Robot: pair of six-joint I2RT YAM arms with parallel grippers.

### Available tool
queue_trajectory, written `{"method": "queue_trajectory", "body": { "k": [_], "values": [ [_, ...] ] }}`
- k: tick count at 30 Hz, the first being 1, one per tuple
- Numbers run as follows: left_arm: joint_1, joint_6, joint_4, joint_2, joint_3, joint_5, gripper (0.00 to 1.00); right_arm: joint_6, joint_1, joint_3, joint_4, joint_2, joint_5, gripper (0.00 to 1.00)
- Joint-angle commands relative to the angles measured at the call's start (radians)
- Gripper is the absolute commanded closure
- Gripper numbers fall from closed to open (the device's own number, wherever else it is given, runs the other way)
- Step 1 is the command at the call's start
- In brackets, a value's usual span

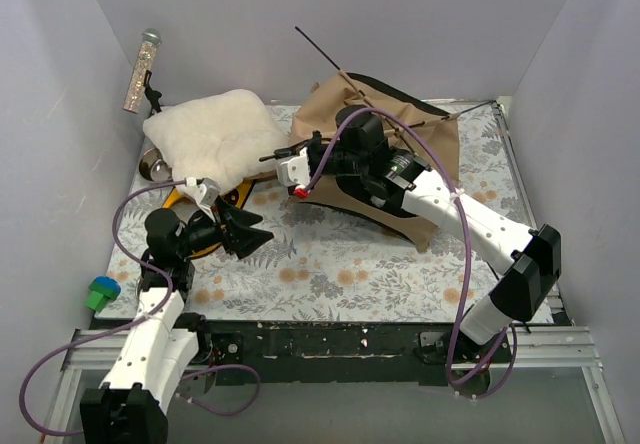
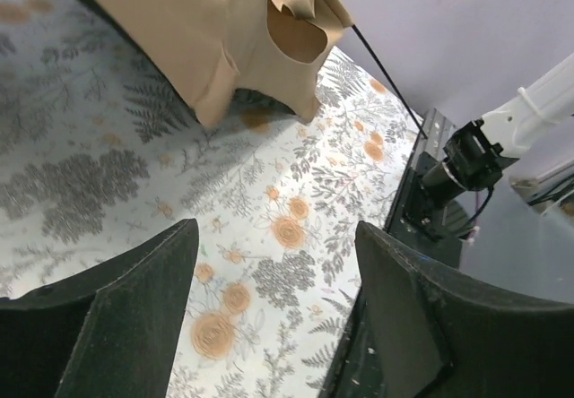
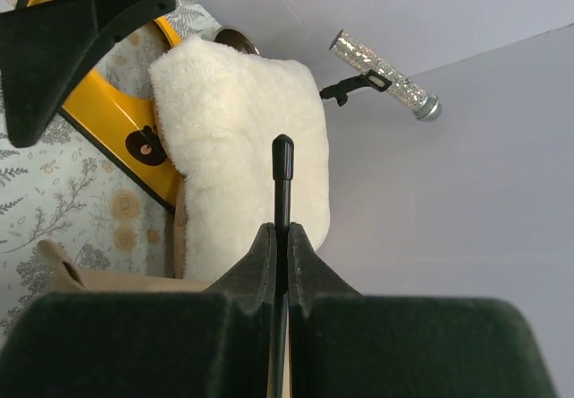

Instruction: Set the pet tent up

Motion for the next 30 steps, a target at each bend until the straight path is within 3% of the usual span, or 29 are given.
{"method": "queue_trajectory", "body": {
  "k": [1, 9, 14, 20, 25, 30],
  "values": [
    [-0.061, 0.050, 0.242, 0.063, 0.004, -0.087, 0.32, 0.041, -0.016, 0.051, -0.016, -0.020, 0.056, 0.99],
    [-0.245, 0.109, 0.435, 0.261, 0.021, -0.202, 0.40, 0.066, -0.011, 0.074, -0.010, -0.005, 0.062, 0.99],
    [-0.348, 0.138, 0.458, 0.257, -0.020, -0.252, 0.39, 0.052, -0.011, 0.077, -0.014, 0.003, 0.066, 0.99],
    [-0.377, 0.110, 0.523, 0.309, -0.031, -0.360, 0.46, 0.051, -0.011, 0.083, -0.016, 0.010, 0.066, 0.99],
    [-0.399, 0.090, 0.564, 0.369, -0.017, -0.436, 0.57, 0.052, -0.011, 0.106, -0.027, 0.024, 0.066, 0.99],
    [-0.400, 0.104, 0.514, 0.357, -0.001, -0.446, 0.92, 0.044, -0.009, 0.131, -0.031, 0.038, 0.069, 0.99]
  ]
}}
